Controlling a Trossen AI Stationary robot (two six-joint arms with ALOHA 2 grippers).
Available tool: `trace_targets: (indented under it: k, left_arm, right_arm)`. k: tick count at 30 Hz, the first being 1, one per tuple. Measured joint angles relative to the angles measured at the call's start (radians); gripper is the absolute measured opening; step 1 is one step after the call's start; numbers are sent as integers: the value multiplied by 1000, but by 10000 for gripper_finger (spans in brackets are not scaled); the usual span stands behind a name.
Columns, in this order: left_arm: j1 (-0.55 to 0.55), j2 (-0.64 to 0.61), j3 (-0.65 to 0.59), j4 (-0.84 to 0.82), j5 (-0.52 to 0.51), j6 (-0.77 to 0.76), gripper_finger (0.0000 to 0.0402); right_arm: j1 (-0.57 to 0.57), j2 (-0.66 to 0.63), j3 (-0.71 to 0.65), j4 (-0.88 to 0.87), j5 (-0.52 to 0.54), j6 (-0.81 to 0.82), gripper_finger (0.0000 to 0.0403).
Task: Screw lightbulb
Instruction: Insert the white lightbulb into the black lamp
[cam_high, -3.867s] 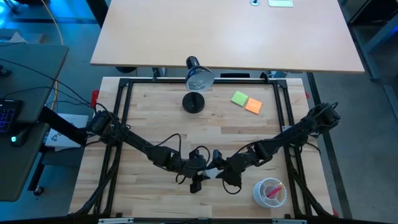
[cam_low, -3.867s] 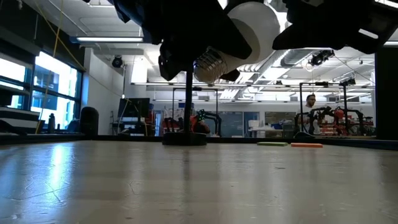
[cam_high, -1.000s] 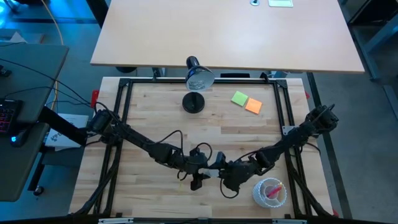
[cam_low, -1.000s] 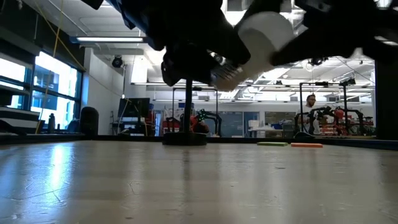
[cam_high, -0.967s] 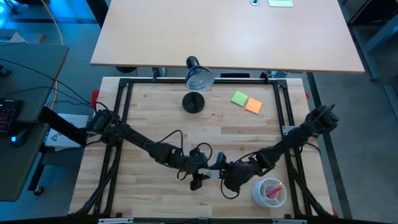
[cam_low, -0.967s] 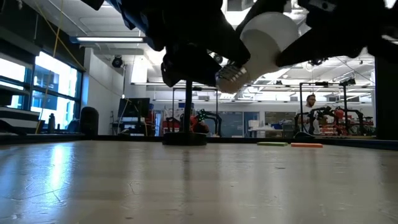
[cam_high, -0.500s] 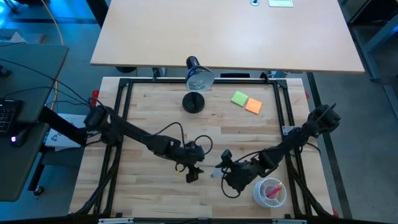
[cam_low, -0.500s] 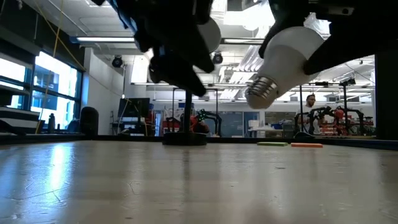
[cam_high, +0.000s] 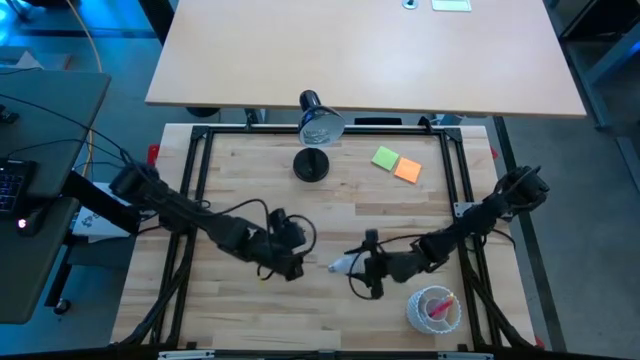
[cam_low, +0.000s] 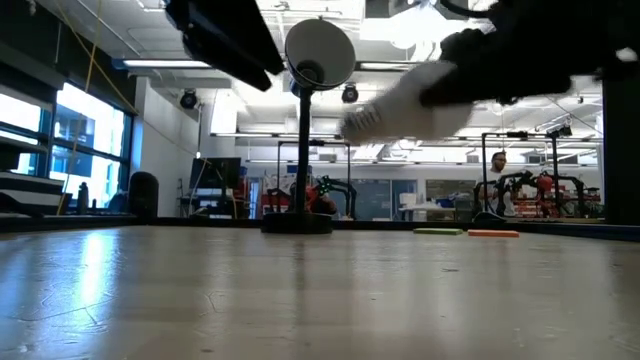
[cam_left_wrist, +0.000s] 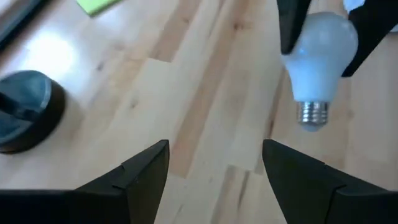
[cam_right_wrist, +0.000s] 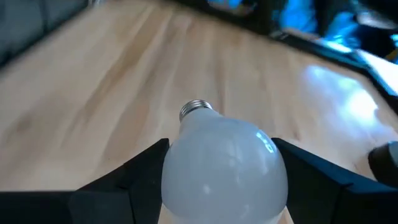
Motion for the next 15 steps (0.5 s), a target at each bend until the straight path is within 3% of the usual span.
trace_targets:
  k: [4, 9, 12, 15]
  left_arm:
    - [-28, -1, -62, -5, -77, -34, 255]
    - [20, -10, -229, 92, -3, -155, 255]
    - [83, -29, -371, 320, 101, -130, 255]
    - [161, -38, -504, 698, 150, -42, 255]
  right_arm:
    - [-1, 0, -63, 191, 85, 54, 255]
    - [6, -15, -79, 215, 173, 56, 255]
    - [10, -78, -79, 113, 206, 76, 255]
    - [14, -170, -79, -75, 241, 125, 255]
